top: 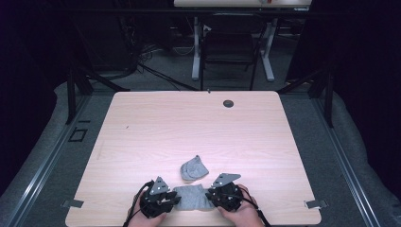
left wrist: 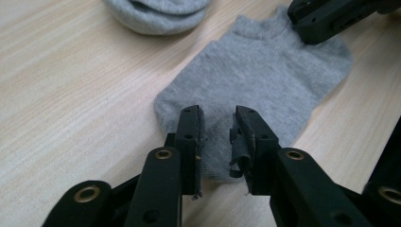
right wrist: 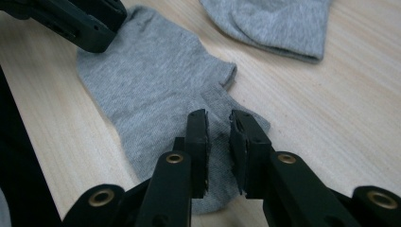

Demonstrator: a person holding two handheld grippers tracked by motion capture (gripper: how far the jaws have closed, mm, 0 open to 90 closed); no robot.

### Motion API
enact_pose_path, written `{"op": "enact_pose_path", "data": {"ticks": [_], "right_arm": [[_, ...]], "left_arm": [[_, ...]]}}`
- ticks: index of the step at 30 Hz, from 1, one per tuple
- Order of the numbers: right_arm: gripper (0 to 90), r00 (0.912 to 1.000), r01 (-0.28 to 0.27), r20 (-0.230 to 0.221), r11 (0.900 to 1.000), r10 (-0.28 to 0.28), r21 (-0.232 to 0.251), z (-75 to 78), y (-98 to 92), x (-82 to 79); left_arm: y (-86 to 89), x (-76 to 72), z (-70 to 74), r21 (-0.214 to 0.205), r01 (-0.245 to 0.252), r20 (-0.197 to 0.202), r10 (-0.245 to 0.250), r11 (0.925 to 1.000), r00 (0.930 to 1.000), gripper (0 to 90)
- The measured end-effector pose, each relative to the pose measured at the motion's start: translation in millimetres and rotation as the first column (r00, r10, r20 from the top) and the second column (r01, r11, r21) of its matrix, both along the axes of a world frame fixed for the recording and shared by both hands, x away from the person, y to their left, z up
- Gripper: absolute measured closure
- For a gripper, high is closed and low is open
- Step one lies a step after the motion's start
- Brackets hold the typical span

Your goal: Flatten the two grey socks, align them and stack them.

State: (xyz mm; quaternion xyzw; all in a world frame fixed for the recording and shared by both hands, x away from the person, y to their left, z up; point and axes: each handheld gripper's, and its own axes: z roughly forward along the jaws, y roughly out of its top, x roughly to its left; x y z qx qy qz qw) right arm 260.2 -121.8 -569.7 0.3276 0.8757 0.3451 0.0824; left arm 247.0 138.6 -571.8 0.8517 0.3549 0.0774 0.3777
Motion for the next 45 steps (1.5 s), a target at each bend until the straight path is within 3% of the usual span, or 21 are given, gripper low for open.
{"op": "enact_pose_path", "data": {"ticks": [2,6,13,15,21,26,30,32,34,38,45], "right_arm": [[76.4,1.0,0.004,0.007,0.9997,-0.004,0.022,1.8,0.0,-0.2],[76.2,0.9996,0.016,0.024,0.9982,-0.018,0.058,8.8,-0.2,0.7],[78.2,0.9973,0.031,0.065,0.9976,-0.035,0.062,19.9,9.2,13.2],[79.2,0.9973,0.028,0.066,0.9987,-0.031,0.042,21.2,14.3,20.1],[78.1,0.9971,0.048,0.057,0.9979,-0.051,0.042,19.7,35.9,43.6],[77.3,0.9978,0.03,0.059,0.9996,-0.03,0.002,16.8,54.7,55.6],[76.4,0.9982,0.016,0.058,0.9991,-0.014,-0.04,14.1,64.0,61.6],[75.2,0.9982,0.022,0.057,0.9992,-0.02,-0.032,11.2,68.1,63.1],[74.6,0.9987,0.006,0.05,0.9975,-0.003,-0.071,10.4,69.5,64.2],[75.0,0.9983,0.018,0.057,0.995,-0.012,-0.098,5.0,72.4,65.4],[81.8,0.998,0.034,0.056,0.9946,-0.029,-0.098,3.1,73.7,66.9]], "left_arm": [[2.3,1.4,3.9,-0.011,0.005,0.01,-0.005,0.9999,0.9999,69.3],[8.9,5.6,8.8,-0.04,-0.035,0.035,0.036,0.9986,0.9987,68.2],[16.5,11.3,11.3,-0.049,-0.076,0.051,0.079,0.9959,0.9956,66.7],[17.3,12.7,10.9,-0.044,-0.082,0.055,0.084,0.9957,0.9949,66.7],[20.4,15.2,10.3,-0.04,-0.095,0.067,0.097,0.9947,0.993,65.6],[22.5,16.8,8.7,-0.038,-0.112,0.065,0.115,0.9929,0.9913,62.6],[23.3,17.8,8.2,-0.031,-0.114,0.077,0.116,0.993,0.9903,61.1],[23.7,18.1,8.1,-0.031,-0.116,0.073,0.118,0.9928,0.9903,60.3],[24.2,18.5,8.2,-0.03,-0.118,0.072,0.12,0.9925,0.9901,60.2],[25.2,19.5,8.6,-0.029,-0.118,0.078,0.12,0.9926,0.9897,60.2],[24.7,19.9,9.1,-0.035,-0.122,0.078,0.124,0.9919,0.9891,59.5]]}}
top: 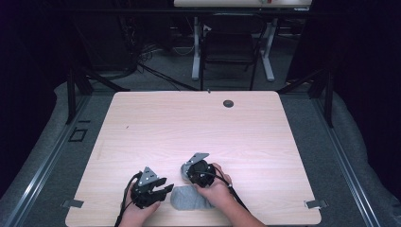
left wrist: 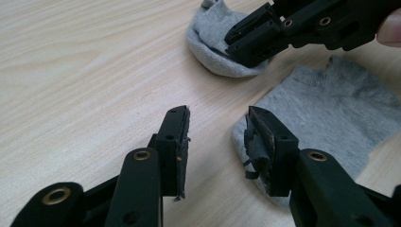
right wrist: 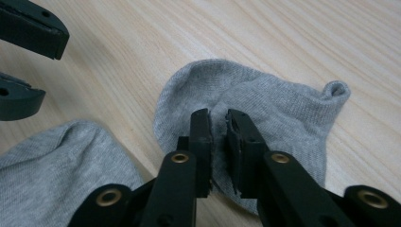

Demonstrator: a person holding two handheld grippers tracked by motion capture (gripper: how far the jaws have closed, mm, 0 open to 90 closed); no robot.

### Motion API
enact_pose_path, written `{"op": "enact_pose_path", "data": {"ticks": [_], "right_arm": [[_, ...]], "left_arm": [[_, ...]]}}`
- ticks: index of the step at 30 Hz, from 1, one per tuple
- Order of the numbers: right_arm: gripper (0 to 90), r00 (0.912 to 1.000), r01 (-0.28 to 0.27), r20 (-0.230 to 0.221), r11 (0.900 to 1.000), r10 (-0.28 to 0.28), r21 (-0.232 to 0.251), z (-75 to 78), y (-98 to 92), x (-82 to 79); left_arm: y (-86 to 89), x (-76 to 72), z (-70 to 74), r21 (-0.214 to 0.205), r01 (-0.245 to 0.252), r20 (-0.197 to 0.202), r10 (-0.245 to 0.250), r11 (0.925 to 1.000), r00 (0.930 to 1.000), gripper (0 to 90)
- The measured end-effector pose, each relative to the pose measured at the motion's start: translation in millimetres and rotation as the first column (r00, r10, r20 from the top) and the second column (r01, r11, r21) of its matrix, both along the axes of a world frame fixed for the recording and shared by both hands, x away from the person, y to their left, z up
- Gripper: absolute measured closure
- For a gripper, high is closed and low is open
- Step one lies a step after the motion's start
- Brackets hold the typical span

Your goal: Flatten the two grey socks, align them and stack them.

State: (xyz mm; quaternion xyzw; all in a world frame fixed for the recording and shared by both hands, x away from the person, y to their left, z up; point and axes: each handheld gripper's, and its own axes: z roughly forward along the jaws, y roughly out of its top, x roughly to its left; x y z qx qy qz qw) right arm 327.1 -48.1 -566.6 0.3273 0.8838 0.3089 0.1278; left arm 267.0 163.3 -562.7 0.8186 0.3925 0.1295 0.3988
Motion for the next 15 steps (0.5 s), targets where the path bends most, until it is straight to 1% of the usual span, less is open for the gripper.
{"op": "enact_pose_path", "data": {"ticks": [1,3,4,6,7,8,10,11,12,14,15], "right_arm": [[83.6,1.0,0.0,-0.003,0.9999,0.0,-0.011,1.1,-0.4,0.3],[87.7,0.9999,0.01,-0.004,0.9999,-0.01,0.01,1.3,-0.7,0.3],[88.0,0.9999,0.016,0.0,0.9997,-0.016,0.02,1.6,-0.8,0.2],[88.6,0.9998,0.022,0.001,0.9995,-0.022,0.022,3.1,-1.4,0.2],[88.6,0.9997,0.026,-0.001,0.9993,-0.026,0.027,3.8,-1.6,0.0],[88.7,0.9996,0.029,0.001,0.9989,-0.029,0.036,4.3,-1.9,0.0],[88.8,0.9992,0.039,-0.011,0.9981,-0.038,0.048,7.3,-3.6,-0.2],[88.8,0.9987,0.051,-0.014,0.9961,-0.05,0.072,7.9,-4.0,-0.2],[88.8,0.9984,0.054,-0.021,0.9947,-0.052,0.088,9.2,-5.0,-0.1],[88.8,0.9979,0.061,-0.026,0.99,-0.059,0.127,11.8,-7.1,-0.3],[88.8,0.9977,0.065,-0.027,0.989,-0.062,0.133,12.9,-7.8,-0.6]], "left_arm": [[-0.1,0.0,0.2,-0.002,-0.001,0.0,0.001,1.0,1.0,59.4],[0.1,0.3,0.5,-0.001,0.001,0.0,-0.001,1.0,1.0,59.3],[0.3,0.5,0.6,0.0,0.001,0.002,-0.001,1.0,1.0,59.3],[1.0,1.7,1.5,-0.006,-0.001,0.0,0.001,1.0,1.0,59.2],[1.7,2.8,2.0,-0.007,-0.003,0.007,0.003,1.0,1.0,59.1],[1.8,4.0,2.6,-0.018,-0.012,0.007,0.012,0.9998,0.9999,58.9],[1.8,5.7,4.0,-0.02,-0.016,0.006,0.016,0.9997,0.9998,58.7],[1.6,6.7,4.8,-0.018,-0.017,0.013,0.017,0.9997,0.9998,58.7],[0.3,7.0,5.7,-0.015,-0.034,0.023,0.034,0.9993,0.9992,58.7],[-0.2,9.7,8.5,-0.018,-0.028,0.019,0.028,0.9994,0.9994,58.7],[-1.1,11.3,9.7,-0.018,-0.029,0.022,0.03,0.9994,0.9993,58.8]]}}
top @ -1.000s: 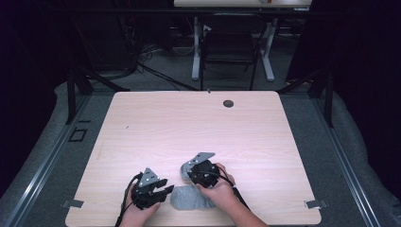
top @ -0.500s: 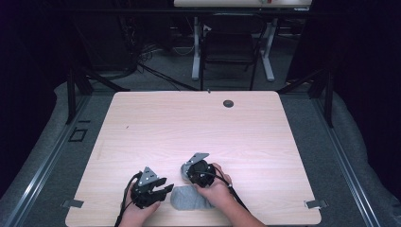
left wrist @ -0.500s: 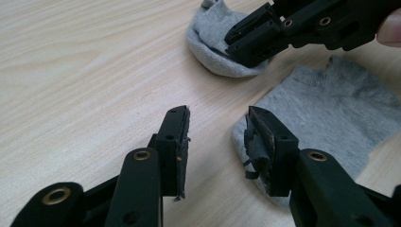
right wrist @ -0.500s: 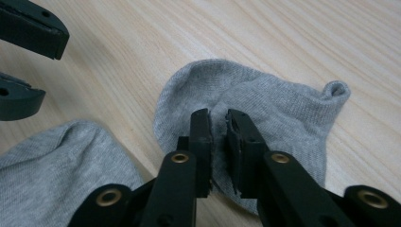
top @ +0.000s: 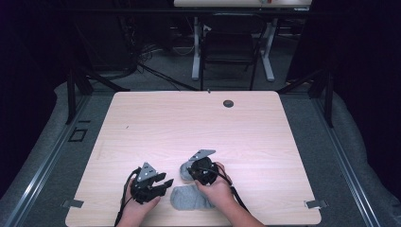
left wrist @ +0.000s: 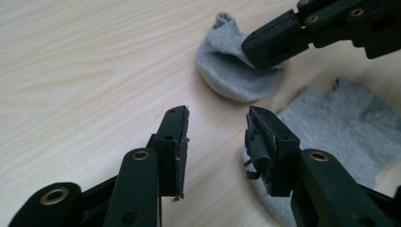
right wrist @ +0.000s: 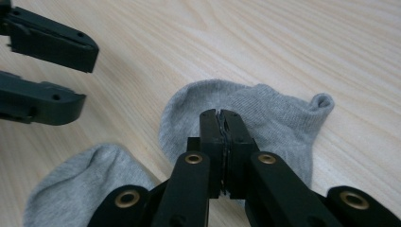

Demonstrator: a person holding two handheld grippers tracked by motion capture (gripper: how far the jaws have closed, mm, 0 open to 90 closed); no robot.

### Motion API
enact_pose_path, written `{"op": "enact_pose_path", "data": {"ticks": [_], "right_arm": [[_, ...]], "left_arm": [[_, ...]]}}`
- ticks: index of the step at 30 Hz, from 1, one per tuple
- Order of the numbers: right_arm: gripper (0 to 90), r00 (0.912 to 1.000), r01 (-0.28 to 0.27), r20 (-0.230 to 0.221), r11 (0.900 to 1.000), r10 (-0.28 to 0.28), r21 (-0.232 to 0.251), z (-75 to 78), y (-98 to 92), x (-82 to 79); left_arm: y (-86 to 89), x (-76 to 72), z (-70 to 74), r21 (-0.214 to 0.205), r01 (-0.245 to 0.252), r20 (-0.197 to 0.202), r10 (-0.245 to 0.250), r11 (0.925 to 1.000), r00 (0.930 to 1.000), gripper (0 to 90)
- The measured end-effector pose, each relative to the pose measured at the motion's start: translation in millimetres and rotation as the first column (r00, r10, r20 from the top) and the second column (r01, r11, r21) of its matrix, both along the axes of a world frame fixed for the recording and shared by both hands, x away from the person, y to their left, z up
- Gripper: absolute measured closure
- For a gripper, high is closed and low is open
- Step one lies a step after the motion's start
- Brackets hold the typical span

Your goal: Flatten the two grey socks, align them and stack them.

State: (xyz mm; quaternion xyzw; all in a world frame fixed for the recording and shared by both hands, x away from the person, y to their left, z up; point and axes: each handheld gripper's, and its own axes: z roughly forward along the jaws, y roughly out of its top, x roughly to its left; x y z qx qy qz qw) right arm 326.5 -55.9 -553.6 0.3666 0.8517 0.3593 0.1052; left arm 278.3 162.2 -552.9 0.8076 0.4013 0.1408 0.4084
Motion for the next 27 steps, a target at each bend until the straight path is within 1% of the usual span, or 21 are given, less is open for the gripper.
{"op": "enact_pose_path", "data": {"ticks": [1,4,8,10,12,13,14,16,17,20,21,24,25,27], "right_arm": [[88.8,1.0,-0.001,-0.001,1.0,0.001,-0.001,1.9,-1.5,0.0],[88.8,0.9999,0.016,0.001,0.9994,-0.016,0.032,6.0,-5.0,-0.5],[88.7,0.9998,0.021,0.004,0.9987,-0.021,0.046,8.5,-8.2,-0.1],[88.7,0.9997,0.021,0.006,0.9987,-0.022,0.047,8.8,-8.9,-0.2],[88.7,0.9997,0.024,0.009,0.9985,-0.024,0.05,9.6,-9.0,-0.7],[88.7,0.9997,0.021,0.014,0.9987,-0.022,0.047,10.1,-9.4,-0.8],[88.7,0.9995,0.025,0.017,0.9982,-0.026,0.054,10.0,-9.1,-1.1],[88.7,0.9996,0.019,0.019,0.9985,-0.02,0.051,11.1,-10.0,-1.0],[88.7,0.9996,0.022,0.019,0.9983,-0.023,0.055,11.6,-10.5,-1.2],[88.6,0.9994,0.022,0.025,0.9979,-0.023,0.061,12.6,-12.7,-0.7],[88.7,0.9994,0.023,0.026,0.9978,-0.025,0.062,13.1,-13.5,-0.7],[88.6,0.9992,0.025,0.028,0.9975,-0.027,0.067,14.1,-15.0,-1.0],[88.6,0.9991,0.026,0.031,0.9973,-0.028,0.069,14.4,-15.6,-1.1],[88.6,0.9989,0.026,0.036,0.9973,-0.029,0.068,15.9,-17.5,-1.4]], "left_arm": [[-1.9,2.1,0.9,-0.003,-0.007,0.002,0.007,1.0,1.0,58.8],[-6.8,7.6,2.1,-0.003,-0.012,-0.005,0.012,0.9999,0.9999,58.8],[-17.9,18.0,1.6,-0.011,-0.014,-0.012,0.014,0.9998,0.9998,58.8],[-22.8,21.5,1.2,-0.006,-0.013,-0.014,0.013,0.9999,0.9998,58.8],[-28.4,25.6,-0.3,0.011,-0.015,-0.017,0.015,0.9998,0.9997,59.4],[-30.1,26.9,-1.3,0.01,-0.018,-0.02,0.018,0.9998,0.9996,59.4],[-31.8,29.3,-2.7,0.014,-0.019,-0.026,0.019,0.9997,0.9995,59.4],[-34.1,32.8,-5.3,0.018,-0.028,-0.031,0.029,0.9994,0.9991,59.8],[-35.1,33.7,-6.5,0.014,-0.034,-0.036,0.034,0.9993,0.9988,59.8],[-37.4,37.7,-10.6,0.028,-0.043,-0.051,0.045,0.9987,0.9977,60.6],[-38.5,38.3,-12.2,0.027,-0.05,-0.059,0.052,0.9984,0.9969,61.0],[-40.7,40.2,-15.4,0.037,-0.046,-0.072,0.049,0.9982,0.9962,65.5],[-41.1,40.6,-15.9,0.036,-0.045,-0.08,0.048,0.9983,0.9956,68.6],[-41.3,41.5,-16.7,0.048,-0.051,-0.083,0.054,0.9976,0.9951,75.1]]}}
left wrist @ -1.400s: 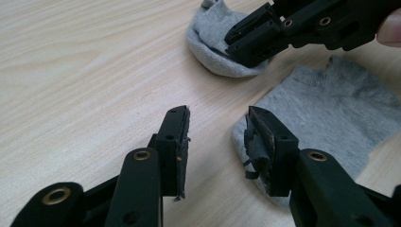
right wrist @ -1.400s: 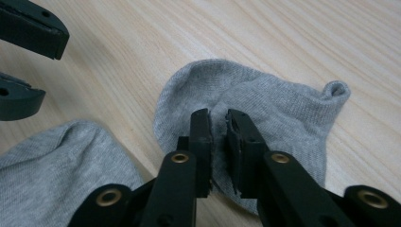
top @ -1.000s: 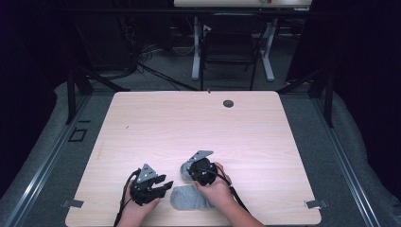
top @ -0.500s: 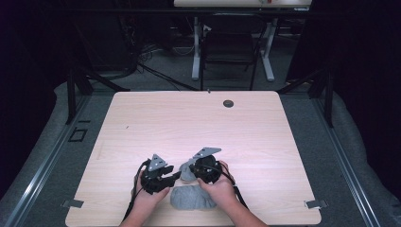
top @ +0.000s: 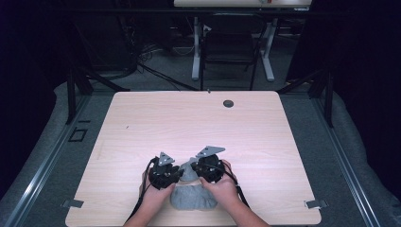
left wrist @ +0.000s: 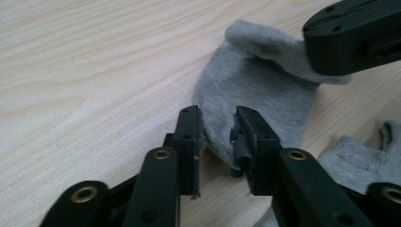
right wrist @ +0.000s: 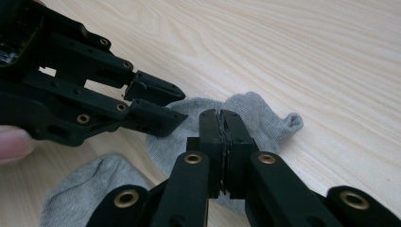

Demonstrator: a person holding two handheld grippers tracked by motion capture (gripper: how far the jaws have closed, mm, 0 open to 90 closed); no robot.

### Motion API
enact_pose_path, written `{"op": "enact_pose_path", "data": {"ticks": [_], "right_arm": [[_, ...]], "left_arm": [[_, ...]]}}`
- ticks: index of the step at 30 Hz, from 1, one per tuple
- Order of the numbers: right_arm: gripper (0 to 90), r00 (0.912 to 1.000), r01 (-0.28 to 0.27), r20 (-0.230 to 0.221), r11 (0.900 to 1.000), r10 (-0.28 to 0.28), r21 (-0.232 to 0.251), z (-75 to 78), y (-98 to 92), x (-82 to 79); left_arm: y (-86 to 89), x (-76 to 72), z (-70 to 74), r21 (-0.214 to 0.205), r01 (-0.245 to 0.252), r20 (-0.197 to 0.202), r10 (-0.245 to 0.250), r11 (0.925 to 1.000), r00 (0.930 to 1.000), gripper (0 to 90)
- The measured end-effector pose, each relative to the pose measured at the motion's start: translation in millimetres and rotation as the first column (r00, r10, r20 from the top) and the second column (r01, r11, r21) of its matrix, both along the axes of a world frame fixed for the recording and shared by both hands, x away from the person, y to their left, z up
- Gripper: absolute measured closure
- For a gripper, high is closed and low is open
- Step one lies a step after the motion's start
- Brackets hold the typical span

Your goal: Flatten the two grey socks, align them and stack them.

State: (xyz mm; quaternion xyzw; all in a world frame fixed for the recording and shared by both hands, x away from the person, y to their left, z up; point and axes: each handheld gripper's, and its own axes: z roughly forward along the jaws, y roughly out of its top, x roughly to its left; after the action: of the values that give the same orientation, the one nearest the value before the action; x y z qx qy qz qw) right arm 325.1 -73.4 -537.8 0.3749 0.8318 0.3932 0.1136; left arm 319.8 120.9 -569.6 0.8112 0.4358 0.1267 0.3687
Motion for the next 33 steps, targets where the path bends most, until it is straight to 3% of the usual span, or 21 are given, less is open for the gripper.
{"op": "enact_pose_path", "data": {"ticks": [4,14,22,27,30,33], "right_arm": [[88.7,0.9999,0.005,0.011,0.9999,-0.005,0.012,3.4,-5.6,-1.4],[88.2,0.999,0.039,0.022,0.9992,-0.039,-0.004,4.4,-33.1,-7.9],[87.3,0.9948,0.098,-0.024,0.9949,-0.099,-0.023,-13.2,-56.8,-12.6],[83.2,0.9926,0.101,-0.063,0.994,-0.104,-0.041,-14.3,-64.6,-12.6],[79.8,0.9937,0.106,-0.031,0.9926,-0.108,-0.06,-8.6,-68.7,-13.6],[80.2,0.9935,0.113,0.016,0.9933,-0.112,-0.024,-0.7,-67.6,-14.6]], "left_arm": [[3.2,1.3,1.0,0.025,-0.009,0.008,0.009,0.9997,0.9999,83.5],[12.0,3.8,2.4,0.03,-0.033,0.012,0.033,0.999,0.9994,86.2],[10.8,3.9,-0.5,0.042,-0.026,0.014,0.026,0.9988,0.9996,86.0],[12.1,4.8,0.9,0.032,-0.02,0.007,0.019,0.9993,0.9998,81.3],[13.9,3.9,6.5,0.015,-0.016,0.025,0.016,0.9998,0.9996,78.7],[13.1,2.2,14.2,-0.002,-0.005,0.045,0.005,1.0,0.999,78.0]]}}
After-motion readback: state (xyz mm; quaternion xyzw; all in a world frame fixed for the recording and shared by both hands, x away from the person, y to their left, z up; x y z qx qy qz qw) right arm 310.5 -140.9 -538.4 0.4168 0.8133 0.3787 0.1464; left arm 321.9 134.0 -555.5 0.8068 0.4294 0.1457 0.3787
